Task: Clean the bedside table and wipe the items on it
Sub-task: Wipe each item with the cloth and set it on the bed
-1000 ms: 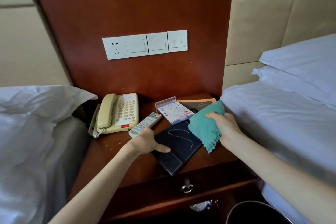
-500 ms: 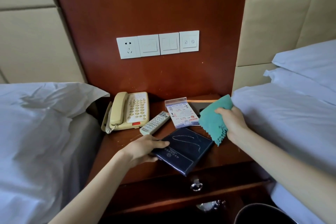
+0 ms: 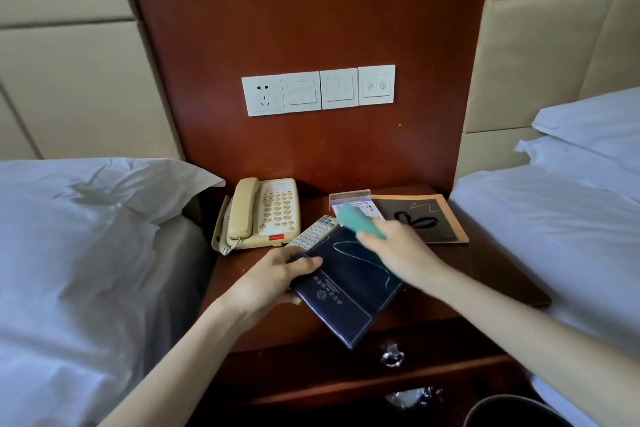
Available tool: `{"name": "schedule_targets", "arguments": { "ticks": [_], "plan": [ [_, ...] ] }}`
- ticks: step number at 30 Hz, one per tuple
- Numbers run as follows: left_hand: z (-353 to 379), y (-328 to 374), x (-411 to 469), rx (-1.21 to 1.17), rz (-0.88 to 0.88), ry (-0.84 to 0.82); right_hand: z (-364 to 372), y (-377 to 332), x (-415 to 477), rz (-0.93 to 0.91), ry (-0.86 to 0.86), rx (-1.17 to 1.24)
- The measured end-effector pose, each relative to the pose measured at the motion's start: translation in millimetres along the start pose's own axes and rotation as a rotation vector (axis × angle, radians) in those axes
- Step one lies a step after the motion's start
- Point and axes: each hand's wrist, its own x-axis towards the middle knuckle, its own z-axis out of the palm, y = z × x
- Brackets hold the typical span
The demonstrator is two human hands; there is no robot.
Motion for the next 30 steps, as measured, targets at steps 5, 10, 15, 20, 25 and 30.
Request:
{"name": "schedule_targets", "arguments": {
  "ticks": [5, 10, 15, 20, 25, 30],
  "plan": [
    [-2.2, -11.4, -5.6, 0.029, 0.143, 0.213, 53.6, -9.8, -14.4, -0.383, -0.247, -0.147],
    [-22.7, -19.4, -17.8, 0.027, 0.245, 0.273, 49.6, -12.5, 22.9, -0.367, -0.173, -0.326],
    [-39.2, -28.7, -27.1, -0.026, 0.296, 0.327, 81.6, -21.1, 21.1, -0.404, -0.164, -0.402],
    [-46.5, -29.9, -30.4, -0.079, 0.336, 0.348, 92.5, -19.1, 13.3, -0.521, -0.234, -0.396],
    [-45.0, -31.2, -25.9, -0.117, 0.371, 0.337, 70.5, -16.2, 32.5, -0.297, -0.079, -0.284],
    [-53.3, -32.3, -23.1, -0.158, 0.366, 0.411, 100.5, -11.4, 4.8, -0.473, -0.173, -0.275]
  ]
}}
